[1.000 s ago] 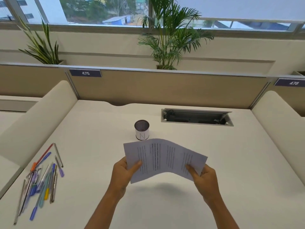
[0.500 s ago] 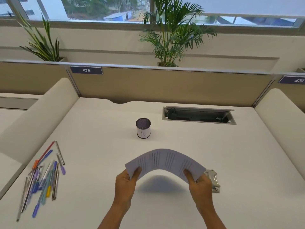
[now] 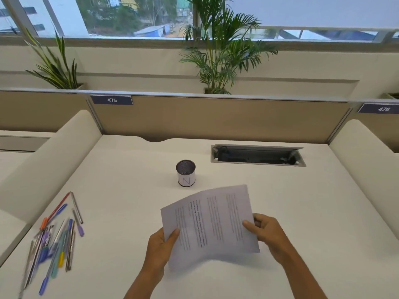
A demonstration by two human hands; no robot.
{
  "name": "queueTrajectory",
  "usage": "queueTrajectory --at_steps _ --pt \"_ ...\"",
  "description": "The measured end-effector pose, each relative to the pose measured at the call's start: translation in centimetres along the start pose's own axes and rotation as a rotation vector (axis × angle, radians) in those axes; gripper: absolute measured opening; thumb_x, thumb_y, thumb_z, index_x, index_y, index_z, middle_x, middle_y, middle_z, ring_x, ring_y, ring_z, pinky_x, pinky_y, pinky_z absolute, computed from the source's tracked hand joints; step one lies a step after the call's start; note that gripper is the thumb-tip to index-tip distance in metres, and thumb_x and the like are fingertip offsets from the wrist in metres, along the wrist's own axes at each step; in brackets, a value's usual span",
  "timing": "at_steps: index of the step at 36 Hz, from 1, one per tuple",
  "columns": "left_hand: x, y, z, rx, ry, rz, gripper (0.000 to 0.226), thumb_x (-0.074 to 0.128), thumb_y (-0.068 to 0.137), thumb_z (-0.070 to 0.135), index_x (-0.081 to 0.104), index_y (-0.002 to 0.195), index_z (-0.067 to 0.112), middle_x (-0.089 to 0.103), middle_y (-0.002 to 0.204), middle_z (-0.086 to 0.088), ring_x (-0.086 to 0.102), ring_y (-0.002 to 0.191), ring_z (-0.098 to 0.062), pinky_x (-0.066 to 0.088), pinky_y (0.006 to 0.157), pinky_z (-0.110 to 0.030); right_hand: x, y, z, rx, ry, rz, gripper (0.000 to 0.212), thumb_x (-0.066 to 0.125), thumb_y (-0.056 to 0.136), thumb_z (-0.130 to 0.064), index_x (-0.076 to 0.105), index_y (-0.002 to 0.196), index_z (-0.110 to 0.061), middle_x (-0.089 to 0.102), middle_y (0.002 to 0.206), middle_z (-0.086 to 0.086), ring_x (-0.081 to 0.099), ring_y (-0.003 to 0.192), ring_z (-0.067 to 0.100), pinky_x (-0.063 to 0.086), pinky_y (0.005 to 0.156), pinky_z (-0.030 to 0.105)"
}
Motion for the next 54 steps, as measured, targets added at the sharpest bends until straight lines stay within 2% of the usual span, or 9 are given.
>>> queueTrajectory --at_steps 7,14,20,28,35,39,44,49,54 --pt "-0.2 -0.7 -1.1 -0.077 -0.125 0.019 0.020 0.071 0.103 0.021 0.075 0.123 0.022 0.085 0.111 -0.002 0.083 0.094 -0.023 0.067 0.071 -0.035 -0.5 -0.1 0.9 0.096 0.264 -0.077 0.057 0.076 0.090 -0.049 0.073 0.133 -0.011 0.073 0.133 0.017 0.070 0.122 0.038 0.063 0.093 0.049" --pt "2.1 -2.4 -1.8 -0.119 -0.334 0.063 0.027 0.071 0.101 0.019 0.071 0.128 0.024 0.084 0.117 0.000 0.080 0.106 -0.028 0.066 0.075 -0.041 4.5 -1.7 1.8 0.082 0.792 -0.011 0.050 0.058 0.102 -0.045 0.068 0.140 -0.014 0.068 0.141 0.019 0.071 0.122 0.034 0.059 0.103 0.053" --pt "5.4 -3.7 -2.6 -0.149 -0.466 0.061 0.040 0.073 0.098 0.009 0.069 0.132 0.029 0.083 0.120 0.003 0.075 0.115 -0.029 0.066 0.071 -0.040 8.2 -3.1 2.0 0.020 0.525 0.274 0.012 0.070 0.101 -0.018 0.073 0.113 -0.020 0.080 0.118 0.012 0.074 0.102 0.026 0.056 0.090 0.048" --pt "9.3 -5.4 -4.2 -0.199 -0.526 0.013 0.048 0.075 0.093 0.000 0.068 0.134 0.024 0.081 0.126 -0.005 0.073 0.119 -0.034 0.067 0.077 -0.044 7.6 -4.4 2.2 -0.007 0.238 0.582 0.015 0.063 0.105 -0.016 0.068 0.104 -0.029 0.078 0.096 -0.025 0.075 0.085 -0.002 0.057 0.071 0.022" --pt "10.9 -6.0 -5.5 -0.203 -0.472 0.008 0.048 0.078 0.091 -0.002 0.070 0.129 0.028 0.083 0.120 0.000 0.079 0.109 -0.028 0.068 0.072 -0.044 4.1 -4.3 3.1 0.012 0.200 0.638 0.018 0.064 0.103 -0.012 0.071 0.106 -0.029 0.079 0.104 -0.011 0.076 0.095 0.012 0.063 0.083 0.036" --pt "11.7 -5.6 -5.8 -0.178 -0.389 -0.004 0.032 0.078 0.094 0.005 0.074 0.124 0.018 0.084 0.115 -0.007 0.081 0.105 -0.028 0.068 0.075 -0.044 0.1 -4.6 2.8 0.016 0.187 0.687 0.016 0.068 0.101 -0.011 0.072 0.099 -0.026 0.078 0.100 -0.007 0.075 0.089 0.008 0.057 0.065 0.015" --pt "14.3 -4.8 -5.0 -0.108 -0.246 -0.087 0.027 0.074 0.100 0.013 0.074 0.127 0.016 0.083 0.115 -0.010 0.082 0.104 -0.028 0.069 0.082 -0.044 -5.6 -5.2 3.0 0.042 0.236 0.707 0.019 0.069 0.100 -0.006 0.077 0.113 -0.018 0.080 0.107 -0.003 0.076 0.096 0.017 0.061 0.086 0.033" --pt "18.4 -3.2 -4.0 -0.046 -0.111 -0.159 0.021 0.068 0.106 0.017 0.077 0.125 0.020 0.082 0.118 -0.004 0.080 0.104 -0.028 0.068 0.084 -0.043 -12.1 -5.8 2.6 0.055 0.237 0.765 0.023 0.070 0.099 -0.003 0.077 0.113 -0.019 0.079 0.102 -0.006 0.075 0.090 0.013 0.059 0.069 0.021" --pt "23.3 -1.4 -3.7 0.015 0.055 -0.206 0.018 0.062 0.109 0.023 0.078 0.117 0.025 0.084 0.109 0.004 0.080 0.101 -0.020 0.067 0.080 -0.033 -18.2 -6.1 2.5 0.114 0.214 0.760 0.031 0.072 0.098 -0.003 0.074 0.127 -0.011 0.077 0.105 -0.005 0.075 0.097 0.020 0.056 0.095 0.036"
Point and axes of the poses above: each hand's wrist, its own y-axis towards the middle knuckle, its own x-axis out of the palm, z = x × y, the point moved 7 cm from there along y, towards the middle knuckle
